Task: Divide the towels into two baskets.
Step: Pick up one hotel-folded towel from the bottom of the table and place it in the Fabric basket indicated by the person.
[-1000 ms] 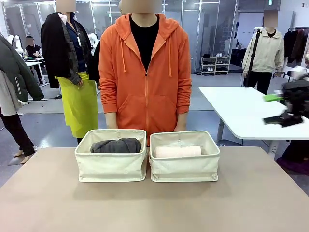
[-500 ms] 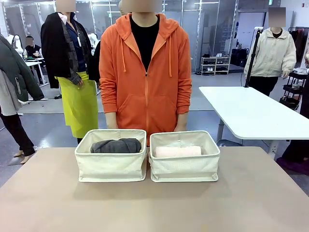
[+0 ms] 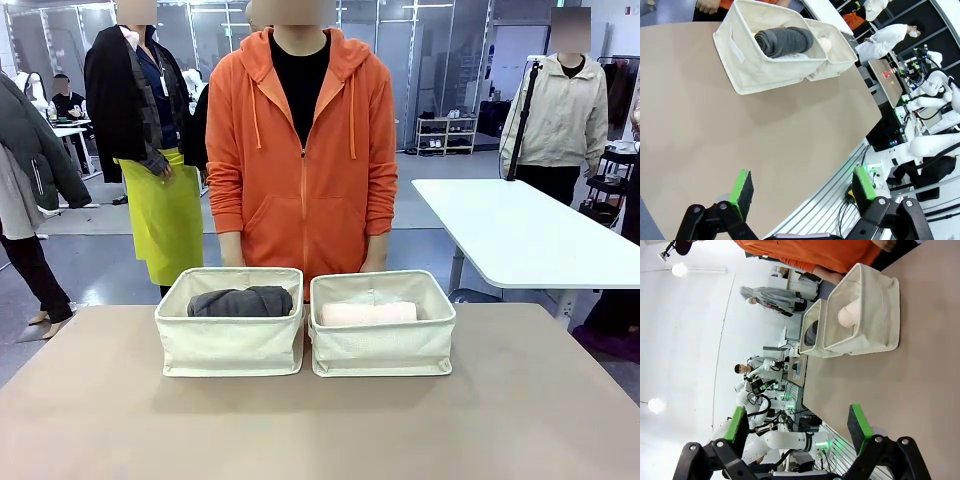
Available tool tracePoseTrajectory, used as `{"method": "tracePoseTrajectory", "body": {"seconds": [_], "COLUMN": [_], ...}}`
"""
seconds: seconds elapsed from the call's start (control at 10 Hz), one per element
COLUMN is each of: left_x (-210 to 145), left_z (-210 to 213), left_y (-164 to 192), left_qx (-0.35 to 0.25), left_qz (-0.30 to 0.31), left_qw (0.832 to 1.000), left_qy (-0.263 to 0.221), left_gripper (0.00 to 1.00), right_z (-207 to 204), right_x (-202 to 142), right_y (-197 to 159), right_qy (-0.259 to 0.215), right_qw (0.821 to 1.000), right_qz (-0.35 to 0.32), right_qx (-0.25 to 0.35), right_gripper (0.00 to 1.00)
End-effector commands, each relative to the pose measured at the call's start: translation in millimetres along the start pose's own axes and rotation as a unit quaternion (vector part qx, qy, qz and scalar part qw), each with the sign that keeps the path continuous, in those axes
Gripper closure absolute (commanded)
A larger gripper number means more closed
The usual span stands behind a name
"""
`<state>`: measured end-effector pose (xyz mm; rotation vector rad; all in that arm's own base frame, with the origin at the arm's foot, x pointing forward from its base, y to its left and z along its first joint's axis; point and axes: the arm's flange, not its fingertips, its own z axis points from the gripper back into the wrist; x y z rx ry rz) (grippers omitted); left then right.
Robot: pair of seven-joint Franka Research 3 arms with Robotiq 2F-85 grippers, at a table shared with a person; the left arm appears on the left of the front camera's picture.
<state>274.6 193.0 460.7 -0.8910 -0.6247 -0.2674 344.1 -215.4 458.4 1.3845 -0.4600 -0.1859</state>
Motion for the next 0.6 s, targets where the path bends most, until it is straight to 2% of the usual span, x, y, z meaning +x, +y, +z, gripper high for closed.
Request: {"method": "tracePoseTrajectory", "body": {"seconds": [0.0,0.5], "left_x": [1.2,1.2], "left_z": [3.3,3.3], "left_y": [-0.7,-0.7], "left_qx": [-0.002,-0.002], "left_qz": [-0.005,-0.005], "left_qw": [1.0,1.0], "left_qy": [-0.004,-0.004], "left_gripper": [0.0,0.0], "right_z": [-0.2,-0.2], "right_x": [-2.3,-2.3], "right_y": [4.4,4.4], "right_qy": [0.0,0.0], "right_qw": [1.0,1.0], "right_qz": [0.007,0.007], "right_qx": [0.003,0.003], "right_gripper": [0.0,0.0]}}
